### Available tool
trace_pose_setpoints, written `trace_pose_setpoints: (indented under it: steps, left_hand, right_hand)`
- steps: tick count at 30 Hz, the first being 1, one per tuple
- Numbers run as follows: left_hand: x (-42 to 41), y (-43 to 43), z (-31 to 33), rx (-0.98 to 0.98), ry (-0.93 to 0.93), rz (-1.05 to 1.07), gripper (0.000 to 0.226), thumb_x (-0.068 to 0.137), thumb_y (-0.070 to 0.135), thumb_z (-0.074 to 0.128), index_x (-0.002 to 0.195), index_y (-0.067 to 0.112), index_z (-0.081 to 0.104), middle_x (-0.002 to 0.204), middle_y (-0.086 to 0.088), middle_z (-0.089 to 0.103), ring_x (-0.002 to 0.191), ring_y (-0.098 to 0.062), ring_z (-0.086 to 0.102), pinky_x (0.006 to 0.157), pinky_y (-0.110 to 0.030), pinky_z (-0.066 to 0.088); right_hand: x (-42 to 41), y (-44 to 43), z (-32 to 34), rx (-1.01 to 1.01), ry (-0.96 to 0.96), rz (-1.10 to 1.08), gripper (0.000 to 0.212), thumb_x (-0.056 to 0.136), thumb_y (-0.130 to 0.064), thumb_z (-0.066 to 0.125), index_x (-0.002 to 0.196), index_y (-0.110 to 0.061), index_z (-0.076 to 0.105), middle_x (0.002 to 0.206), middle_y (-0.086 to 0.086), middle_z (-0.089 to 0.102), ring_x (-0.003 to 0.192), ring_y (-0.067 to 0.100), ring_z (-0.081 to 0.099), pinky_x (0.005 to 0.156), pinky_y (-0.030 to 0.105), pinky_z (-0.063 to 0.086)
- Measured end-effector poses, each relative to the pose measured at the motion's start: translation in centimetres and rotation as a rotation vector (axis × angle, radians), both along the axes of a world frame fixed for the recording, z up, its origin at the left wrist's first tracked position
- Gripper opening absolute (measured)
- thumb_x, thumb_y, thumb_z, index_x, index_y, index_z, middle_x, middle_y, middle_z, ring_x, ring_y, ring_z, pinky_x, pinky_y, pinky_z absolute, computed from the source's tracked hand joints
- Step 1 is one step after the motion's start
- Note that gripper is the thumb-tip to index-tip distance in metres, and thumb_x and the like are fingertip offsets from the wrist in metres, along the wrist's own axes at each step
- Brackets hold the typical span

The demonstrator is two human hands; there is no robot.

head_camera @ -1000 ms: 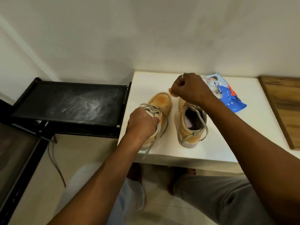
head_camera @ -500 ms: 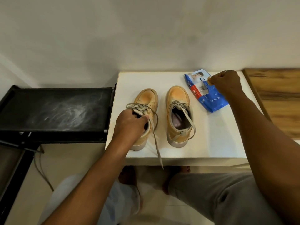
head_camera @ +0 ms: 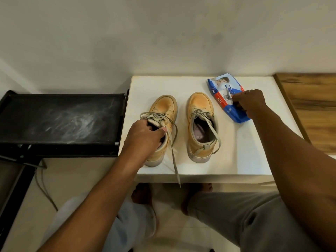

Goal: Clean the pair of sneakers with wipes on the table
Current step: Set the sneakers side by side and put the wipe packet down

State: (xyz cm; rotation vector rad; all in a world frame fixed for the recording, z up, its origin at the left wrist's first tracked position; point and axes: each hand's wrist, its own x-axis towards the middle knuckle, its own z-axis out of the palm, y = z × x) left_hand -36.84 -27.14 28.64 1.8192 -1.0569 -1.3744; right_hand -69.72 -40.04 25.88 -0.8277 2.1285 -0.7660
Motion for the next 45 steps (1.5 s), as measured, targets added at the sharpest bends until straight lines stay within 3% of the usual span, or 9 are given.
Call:
trace_pose_setpoints:
  steps: [7, 13, 20, 28, 32, 34, 37, 42, 45]
  left_hand:
    - [0.1, -0.1, -0.1, -0.024, 0.011, -0.012, 0.031, 0.061, 0.042, 0.076, 0.088, 0.035, 0.063, 0.105, 0.0, 0.075, 0.096, -0.027, 0.073, 0.086, -0.05, 0.06]
    - [0.1, 0.0, -0.4, -0.033, 0.031, -0.001, 0.026, 0.069, 0.036, 0.079, 0.09, 0.034, 0.063, 0.105, -0.001, 0.075, 0.095, -0.027, 0.074, 0.086, -0.049, 0.06]
    - [0.1, -0.1, -0.8, -0.014, -0.011, 0.068, 0.024, 0.081, 0.027, 0.081, 0.101, 0.026, 0.068, 0.102, -0.003, 0.075, 0.091, -0.028, 0.075, 0.084, -0.048, 0.061]
    - [0.3, -0.2, 0.7, -0.037, -0.026, 0.097, 0.016, 0.087, 0.017, 0.077, 0.088, 0.028, 0.066, 0.097, 0.003, 0.075, 0.093, -0.023, 0.073, 0.089, -0.046, 0.06]
    - [0.1, 1.1, 2.4, -0.063, 0.059, 0.091, 0.017, 0.092, 0.012, 0.071, 0.091, 0.029, 0.067, 0.097, 0.003, 0.076, 0.092, -0.018, 0.075, 0.092, -0.043, 0.059]
    - [0.2, 1.7, 3.3, -0.121, -0.093, 0.062, 0.017, 0.092, 0.02, 0.071, 0.109, 0.024, 0.071, 0.101, -0.001, 0.076, 0.091, -0.021, 0.075, 0.088, -0.044, 0.06]
    - [-1.0, 2.8, 5.1, -0.3, -0.479, -0.059, 0.012, 0.095, 0.033, 0.067, 0.101, 0.024, 0.074, 0.092, 0.003, 0.075, 0.08, -0.017, 0.072, 0.077, -0.039, 0.062]
    - [-5.5, 2.4, 4.5, -0.51, -0.488, -0.313, 0.023, 0.097, 0.03, 0.066, 0.118, 0.023, 0.07, 0.105, 0.008, 0.072, 0.085, -0.008, 0.067, 0.074, -0.021, 0.055]
    - [-6.6, 0.9, 2.0, -0.569, -0.519, -0.403, 0.039, 0.095, 0.027, 0.067, 0.134, 0.023, 0.06, 0.133, 0.003, 0.059, 0.107, -0.017, 0.065, 0.088, -0.031, 0.057]
  right_hand:
    - [0.9, 0.0, 0.8, 0.033, -0.075, -0.006, 0.042, 0.083, -0.044, 0.075, 0.106, -0.011, 0.06, 0.089, 0.004, 0.068, 0.07, 0.012, 0.062, 0.055, 0.024, 0.043]
    - [1.0, -0.1, 0.9, 0.028, -0.166, -0.04, 0.022, 0.088, -0.031, 0.069, 0.097, -0.013, 0.06, 0.085, 0.001, 0.066, 0.07, 0.011, 0.06, 0.06, 0.022, 0.045]
    - [1.4, 0.0, 1.5, 0.02, -0.217, -0.065, 0.033, 0.08, -0.038, 0.077, 0.099, -0.017, 0.06, 0.088, -0.001, 0.068, 0.076, 0.011, 0.063, 0.06, 0.024, 0.044]
    - [1.4, -0.2, 2.2, -0.102, -0.008, -0.021, 0.036, 0.078, -0.031, 0.082, 0.109, -0.016, 0.069, 0.111, 0.002, 0.069, 0.094, 0.014, 0.063, 0.083, 0.03, 0.054]
    - [2.0, 0.6, 3.6, -0.28, 0.089, 0.038, 0.019, 0.082, -0.03, 0.076, 0.098, -0.02, 0.072, 0.101, -0.002, 0.072, 0.078, 0.008, 0.063, 0.07, 0.023, 0.051]
    - [2.6, 1.4, 4.5, -0.294, 0.139, 0.133, 0.017, 0.083, -0.031, 0.074, 0.094, -0.019, 0.072, 0.094, -0.002, 0.071, 0.071, 0.006, 0.061, 0.062, 0.022, 0.048]
    - [3.9, 3.2, 5.7, -0.173, 0.117, 0.29, 0.031, 0.079, -0.043, 0.075, 0.095, -0.016, 0.073, 0.091, 0.002, 0.07, 0.078, 0.013, 0.065, 0.069, 0.031, 0.052]
    - [6.8, 8.1, 6.5, 0.015, 0.047, 0.425, 0.051, 0.079, -0.059, 0.07, 0.09, -0.009, 0.069, 0.089, 0.006, 0.07, 0.082, 0.019, 0.064, 0.08, 0.037, 0.056]
    - [7.9, 10.5, 6.0, 0.054, -0.024, 0.415, 0.044, 0.08, -0.055, 0.072, 0.087, -0.011, 0.07, 0.091, 0.009, 0.07, 0.086, 0.023, 0.067, 0.082, 0.041, 0.059]
